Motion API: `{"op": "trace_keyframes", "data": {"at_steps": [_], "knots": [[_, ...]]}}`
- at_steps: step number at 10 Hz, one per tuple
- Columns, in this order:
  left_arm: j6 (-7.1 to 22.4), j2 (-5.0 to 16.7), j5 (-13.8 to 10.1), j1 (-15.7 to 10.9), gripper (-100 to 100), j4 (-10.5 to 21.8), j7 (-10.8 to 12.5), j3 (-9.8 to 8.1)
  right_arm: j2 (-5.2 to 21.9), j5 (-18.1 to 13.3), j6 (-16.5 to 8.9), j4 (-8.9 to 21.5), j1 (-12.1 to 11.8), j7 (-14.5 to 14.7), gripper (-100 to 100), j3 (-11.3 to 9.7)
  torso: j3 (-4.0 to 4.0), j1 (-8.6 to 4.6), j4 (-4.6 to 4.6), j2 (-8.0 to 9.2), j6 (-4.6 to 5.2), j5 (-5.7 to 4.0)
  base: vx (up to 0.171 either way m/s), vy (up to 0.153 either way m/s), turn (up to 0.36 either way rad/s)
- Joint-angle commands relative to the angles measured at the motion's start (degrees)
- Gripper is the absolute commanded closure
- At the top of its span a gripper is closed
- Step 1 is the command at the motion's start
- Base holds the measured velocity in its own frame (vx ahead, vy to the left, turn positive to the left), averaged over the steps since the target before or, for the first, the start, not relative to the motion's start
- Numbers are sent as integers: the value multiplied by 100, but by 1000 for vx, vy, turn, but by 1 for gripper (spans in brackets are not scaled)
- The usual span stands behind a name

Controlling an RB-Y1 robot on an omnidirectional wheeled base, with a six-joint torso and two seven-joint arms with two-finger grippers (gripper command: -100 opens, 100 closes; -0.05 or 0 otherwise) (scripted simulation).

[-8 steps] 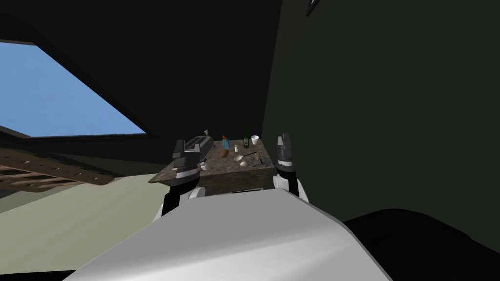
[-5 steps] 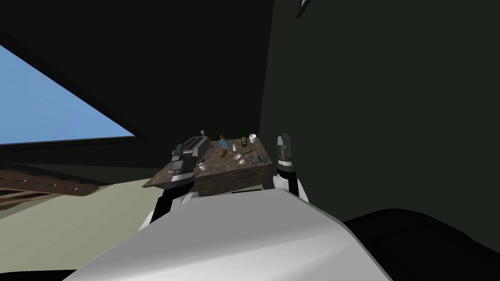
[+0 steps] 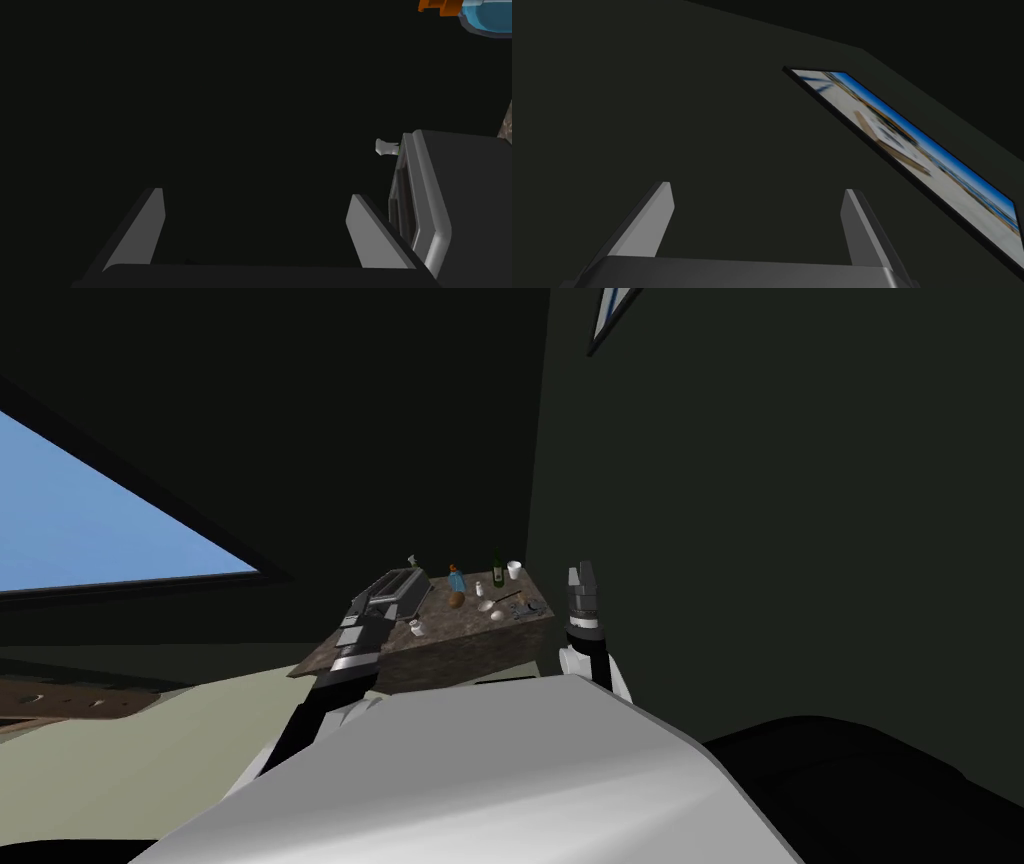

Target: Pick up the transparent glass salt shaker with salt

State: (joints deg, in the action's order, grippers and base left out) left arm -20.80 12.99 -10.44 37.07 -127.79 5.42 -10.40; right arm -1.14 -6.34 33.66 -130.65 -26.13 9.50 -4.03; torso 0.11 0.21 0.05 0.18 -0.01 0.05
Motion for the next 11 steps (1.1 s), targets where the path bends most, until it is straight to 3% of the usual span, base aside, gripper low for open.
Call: {"op": "trace_keyframes", "data": {"at_steps": [1, 2, 3, 4, 5, 6, 7, 9, 10, 11], "knots": [[243, 286, -236, 173, -100, 157, 155, -280, 0, 0, 0, 0, 0, 0, 0, 0, 0, 0, 0, 0, 0, 0, -65, 57, -182], [243, 367, -236, 173, -100, 157, 155, -280, 0, 0, 0, 0, 1, 0, 0, 0, 2, 7, 0, 5, 3, 1, -58, 51, -133], [449, 579, -462, 374, -100, 317, 302, -525, 0, 0, 0, 0, 0, 0, 0, 0, 2, 5, 1, 3, 1, 1, -63, 65, -202], [449, 700, -462, 374, -100, 317, 302, -543, 0, 0, 0, 0, 1, 0, 0, 0, 2, 12, 1, 5, 2, 2, -59, 60, -139], [673, 900, -707, 595, -100, 495, 457, -785, 0, 0, 0, 0, 0, 0, 0, 0, 1, 10, 1, 2, 1, 2, -78, 55, -256], [674, 1058, -707, 595, -100, 495, 457, -825, 0, 0, 0, 0, 1, 0, 0, 0, 5, 11, 1, 9, 2, 2, -58, 56, -112], [871, 1247, -963, 833, -100, 690, 619, -1061, 0, 0, 0, 0, 0, 0, 0, 0, 1, 9, 1, 1, 1, 2, -44, 57, -276], [918, 1439, -968, 833, -100, 690, 619, -1125, 0, 0, 0, 0, 0, 0, 0, 1, -3, 10, -1, -6, -1, 2, -36, 41, -57], [1164, 1665, -1234, 1087, -100, 903, 787, -1378, 0, 0, 0, 0, -1, 0, 0, 0, -7, 0, -2, -12, -1, 1, -61, 47, -219], [1180, 1814, -1243, 1087, -100, 903, 787, -1440, 0, 0, 0, 0, 1, 0, 0, 0, -2, 7, -1, -3, 3, 1, -52, 60, -165]]}}
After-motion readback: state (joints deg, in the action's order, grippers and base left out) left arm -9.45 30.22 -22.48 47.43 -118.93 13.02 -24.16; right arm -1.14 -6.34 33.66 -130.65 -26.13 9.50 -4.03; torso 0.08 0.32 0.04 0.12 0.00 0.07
